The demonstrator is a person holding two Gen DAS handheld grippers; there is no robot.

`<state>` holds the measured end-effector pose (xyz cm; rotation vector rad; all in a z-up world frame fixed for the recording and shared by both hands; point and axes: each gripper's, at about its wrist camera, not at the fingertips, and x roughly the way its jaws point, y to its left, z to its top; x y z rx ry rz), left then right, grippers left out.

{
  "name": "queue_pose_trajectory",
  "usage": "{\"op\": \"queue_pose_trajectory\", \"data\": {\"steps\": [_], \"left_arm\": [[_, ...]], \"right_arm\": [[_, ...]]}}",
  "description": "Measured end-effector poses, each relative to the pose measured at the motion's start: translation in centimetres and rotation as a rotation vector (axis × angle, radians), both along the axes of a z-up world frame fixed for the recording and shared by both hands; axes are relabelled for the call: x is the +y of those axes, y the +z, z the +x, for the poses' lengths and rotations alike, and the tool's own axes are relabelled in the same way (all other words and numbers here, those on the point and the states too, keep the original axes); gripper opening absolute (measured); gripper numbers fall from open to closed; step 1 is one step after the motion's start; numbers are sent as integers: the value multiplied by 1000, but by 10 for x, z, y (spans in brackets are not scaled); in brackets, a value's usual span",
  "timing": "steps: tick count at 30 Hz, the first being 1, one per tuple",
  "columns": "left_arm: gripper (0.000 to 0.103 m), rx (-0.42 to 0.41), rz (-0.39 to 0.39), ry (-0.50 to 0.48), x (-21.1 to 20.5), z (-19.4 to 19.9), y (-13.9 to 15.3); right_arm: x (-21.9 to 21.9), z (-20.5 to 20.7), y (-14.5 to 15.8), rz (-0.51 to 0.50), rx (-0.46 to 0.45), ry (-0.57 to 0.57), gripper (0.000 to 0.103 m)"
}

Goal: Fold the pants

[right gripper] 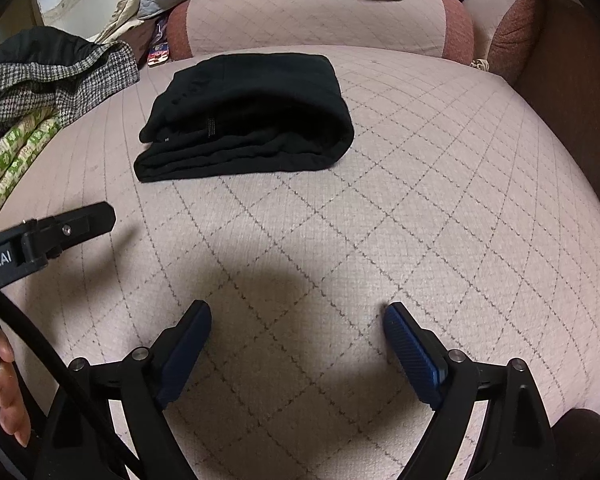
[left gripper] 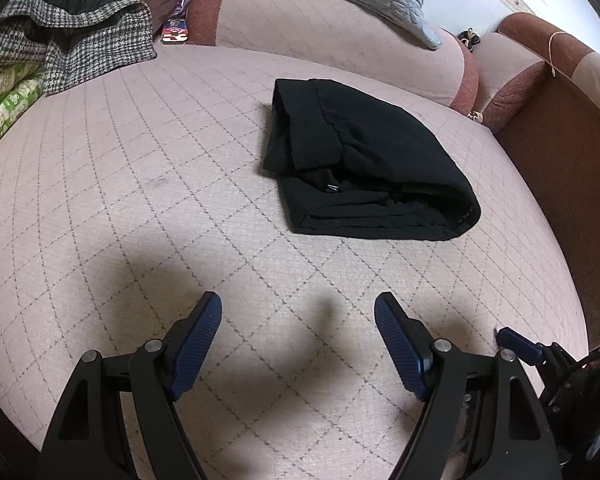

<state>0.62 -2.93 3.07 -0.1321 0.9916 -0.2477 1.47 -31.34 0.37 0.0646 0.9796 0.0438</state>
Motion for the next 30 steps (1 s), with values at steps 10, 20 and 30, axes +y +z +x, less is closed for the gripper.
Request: {"op": "queue_pose_trajectory", "data": {"steps": [10, 20, 30], "left_arm": [[81, -28, -71, -31, 5, 59, 36], [81, 146, -315, -98, 8, 161, -3], [81, 133, -370, -181, -8, 185, -25]], "right_arm": [[-25, 28, 59, -32, -126, -40, 91], [-56, 128, 77, 23, -139, -55, 91], [-76, 260, 21, 330, 76, -80, 81]]}}
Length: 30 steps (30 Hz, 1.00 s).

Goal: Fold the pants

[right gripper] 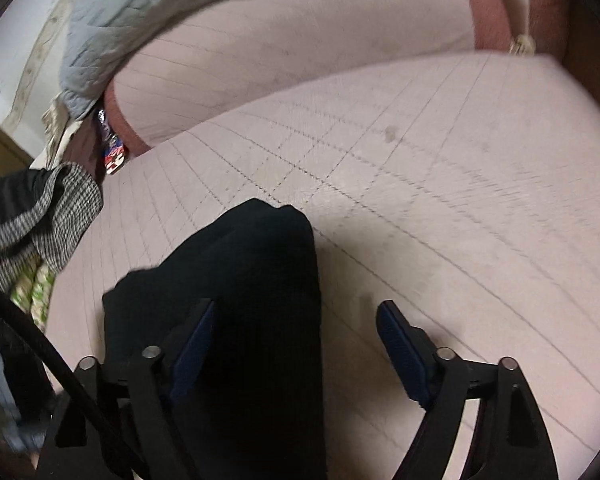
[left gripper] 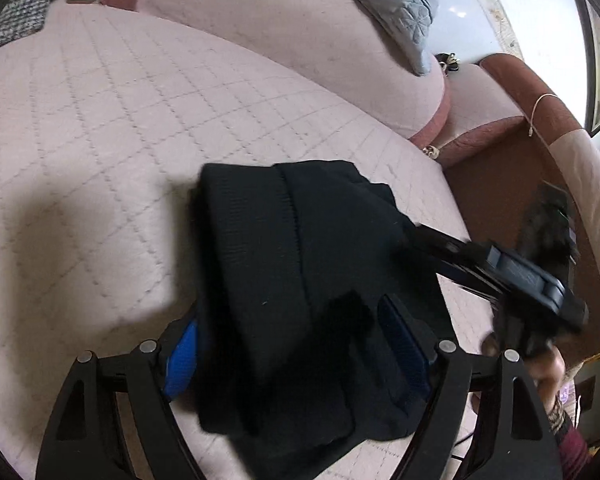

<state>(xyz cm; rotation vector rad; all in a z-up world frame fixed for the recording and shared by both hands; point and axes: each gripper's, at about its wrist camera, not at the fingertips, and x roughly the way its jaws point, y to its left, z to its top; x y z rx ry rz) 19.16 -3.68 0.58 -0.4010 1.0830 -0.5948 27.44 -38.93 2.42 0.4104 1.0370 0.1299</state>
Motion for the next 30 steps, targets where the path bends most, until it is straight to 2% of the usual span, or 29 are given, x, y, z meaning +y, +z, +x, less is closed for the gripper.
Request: {"op": "queue_pose_trajectory", "data": {"steps": [1, 2, 3, 5, 6, 9, 12, 14, 15, 17, 19, 23, 25, 27, 30], "left_arm": [[81, -10, -1, -1, -1, 1, 0], [81, -18, 0, -6, -3, 1, 0], [80, -23, 4, -10, -4, 2, 0], [69, -24, 11, -13, -6, 6, 1], [67, -22, 9, -12, -8, 7, 2], [66, -16, 6, -8, -15, 14, 3], [66, -32, 17, -6, -22, 19, 5], [66, -31, 27, 13, -24, 25, 5], [66, -22, 32, 22, -24, 27, 3], [66, -10, 33, 15, -21, 28, 3], [66, -11, 60, 29, -14, 27, 9], [66, -84, 58, 88, -2, 20, 32], [66, -142, 65, 99, -4, 16, 44], [66, -174, 109, 80, -14, 11, 46], [66, -114, 160, 39, -27, 12, 29]], "right_arm": [[3, 6, -5, 19, 11, 11, 79], [6, 11, -9, 38, 21, 30, 73], [10, 16, -13, 56, 31, 50, 56], [16, 20, -15, 81, 44, 61, 42], [19, 20, -12, 94, 36, 66, 27], [23, 16, 1, 75, 8, 86, 19], [24, 13, 18, 35, -40, 71, 18], [20, 15, 26, 1, -68, 19, 18], [19, 17, 27, -38, -67, -5, 22], [26, 24, 21, -198, -33, -55, 33], [29, 21, 24, -249, -37, -60, 33], [34, -19, 63, -255, -186, -87, 33], [34, -47, 78, -190, -233, -78, 33], [34, -68, 78, -127, -228, -70, 34], [32, -85, 52, -50, -159, -71, 38]]}}
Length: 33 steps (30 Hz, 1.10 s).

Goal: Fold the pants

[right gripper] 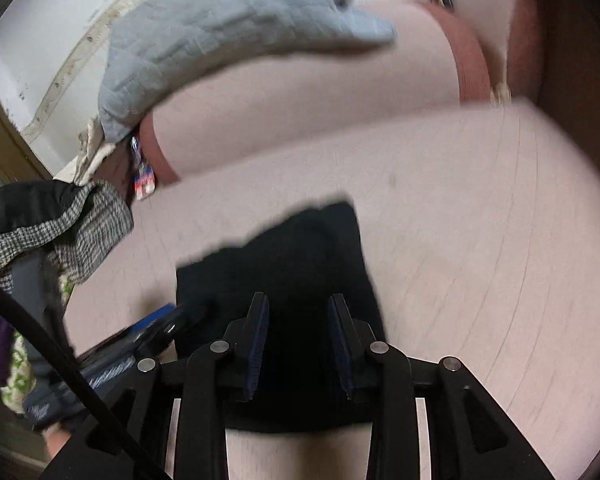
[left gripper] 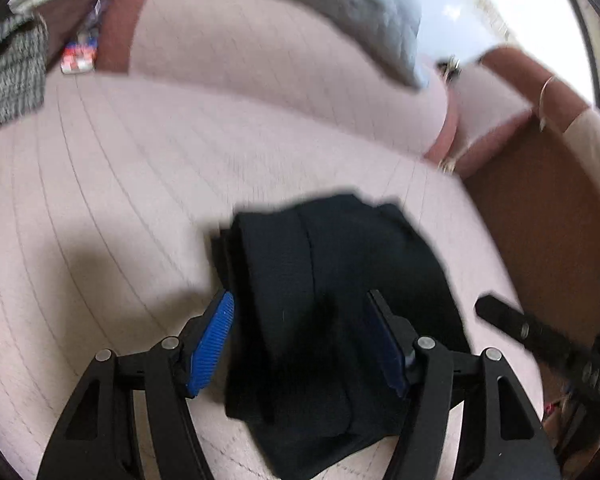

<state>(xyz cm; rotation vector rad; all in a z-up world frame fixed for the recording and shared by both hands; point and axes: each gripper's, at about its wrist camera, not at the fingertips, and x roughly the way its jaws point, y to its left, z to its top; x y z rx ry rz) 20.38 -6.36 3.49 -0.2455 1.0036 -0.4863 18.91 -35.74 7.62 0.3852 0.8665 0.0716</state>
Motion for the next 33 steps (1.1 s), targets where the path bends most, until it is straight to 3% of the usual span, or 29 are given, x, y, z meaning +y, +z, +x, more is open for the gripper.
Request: {"op": "queue_pose_trajectory", "data": {"steps": [3, 5, 8, 9, 13, 18, 20, 26, 33], "left_arm": [[66, 54, 19, -4, -2, -3, -13], [66, 44, 18, -6, 1, -9, -7], [69, -3, 20, 2, 8, -24, 9], [69, -27, 30, 12, 11, -31, 14], [70, -123, 105, 43, 16, -72, 32], [73, -260, 172, 48, 6, -129, 54], [82, -306, 188, 62, 5, -152, 58], [99, -429, 178, 140, 14, -207, 73], [103, -659, 136, 293, 45, -233, 113]], "right_arm": [[-3, 1, -30, 35, 84, -19, 39], [-5, -5, -20, 33, 51, -20, 39], [5, -25, 7, -7, -20, -3, 56], [10, -37, 16, -30, -51, -6, 61], [27, -85, 30, -123, -105, -2, 62], [37, -137, 15, -180, -75, 19, 62], [35, -152, 8, -176, -65, 18, 62], [29, -178, -2, -138, -51, -19, 66], [37, -186, 0, -172, -66, -16, 67]]}}
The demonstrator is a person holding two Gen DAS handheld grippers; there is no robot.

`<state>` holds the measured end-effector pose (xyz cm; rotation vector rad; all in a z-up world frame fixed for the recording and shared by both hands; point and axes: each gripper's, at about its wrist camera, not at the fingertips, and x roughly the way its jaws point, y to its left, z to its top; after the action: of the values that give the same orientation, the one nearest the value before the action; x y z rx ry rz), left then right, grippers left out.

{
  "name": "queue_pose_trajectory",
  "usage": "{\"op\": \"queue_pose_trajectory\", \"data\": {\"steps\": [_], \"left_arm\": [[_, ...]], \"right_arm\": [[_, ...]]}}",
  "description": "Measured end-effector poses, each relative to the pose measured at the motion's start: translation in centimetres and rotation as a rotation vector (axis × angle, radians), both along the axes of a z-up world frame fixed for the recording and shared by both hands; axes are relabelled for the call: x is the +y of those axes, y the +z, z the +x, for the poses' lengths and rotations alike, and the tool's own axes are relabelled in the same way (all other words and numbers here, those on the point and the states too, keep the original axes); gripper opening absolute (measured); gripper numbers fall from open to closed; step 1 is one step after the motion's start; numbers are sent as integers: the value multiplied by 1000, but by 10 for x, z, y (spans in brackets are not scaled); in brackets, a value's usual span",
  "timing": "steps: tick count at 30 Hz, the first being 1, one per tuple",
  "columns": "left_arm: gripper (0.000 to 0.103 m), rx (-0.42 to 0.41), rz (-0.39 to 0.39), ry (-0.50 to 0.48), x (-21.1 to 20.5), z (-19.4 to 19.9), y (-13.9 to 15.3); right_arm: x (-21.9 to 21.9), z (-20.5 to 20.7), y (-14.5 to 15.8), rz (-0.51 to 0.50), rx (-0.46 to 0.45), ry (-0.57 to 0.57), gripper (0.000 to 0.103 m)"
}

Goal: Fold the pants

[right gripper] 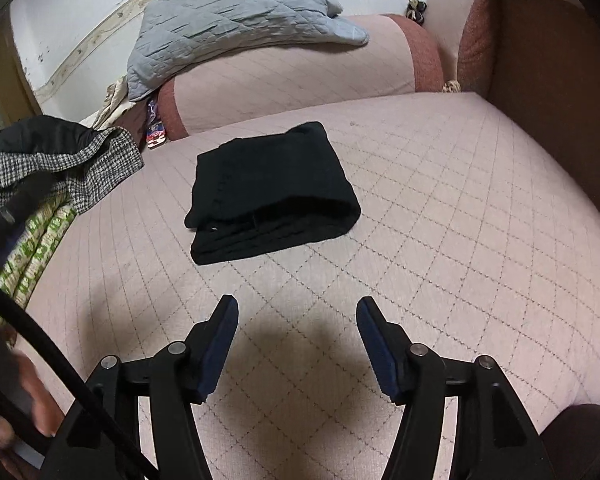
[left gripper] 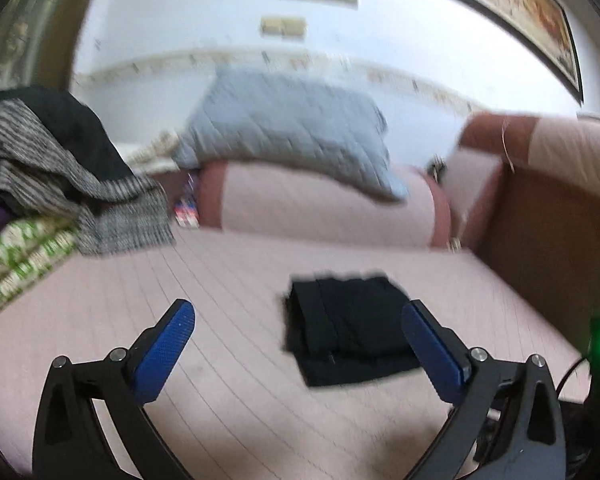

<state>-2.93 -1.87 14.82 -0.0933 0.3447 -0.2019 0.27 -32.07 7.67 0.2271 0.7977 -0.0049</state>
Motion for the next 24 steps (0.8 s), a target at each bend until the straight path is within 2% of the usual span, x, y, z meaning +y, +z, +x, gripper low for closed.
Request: {"op": "queue_pose_trajectory", "data": {"steps": [3, 5, 7, 9, 14, 24], "left_arm": [[103, -53, -15, 31, 11, -4, 11], [103, -46, -10, 64, 17, -1, 9], [103, -12, -10, 73, 22, 7, 5], [103, 58, -16, 53, 24, 17, 0], [103, 186, -79, 16, 30, 33, -15], [103, 237, -2, -42, 8, 36, -33]], "right_arm": [[9, 0, 3, -26, -13, 6, 68], [16, 3, 4, -37, -17, 17, 69], [25, 5, 3, -51, -18, 32, 70], [34, 9, 1, -62, -13, 49, 71], [47, 16, -7, -83, 7, 79, 71], [47, 22, -18, -100, 24, 85, 74]]}}
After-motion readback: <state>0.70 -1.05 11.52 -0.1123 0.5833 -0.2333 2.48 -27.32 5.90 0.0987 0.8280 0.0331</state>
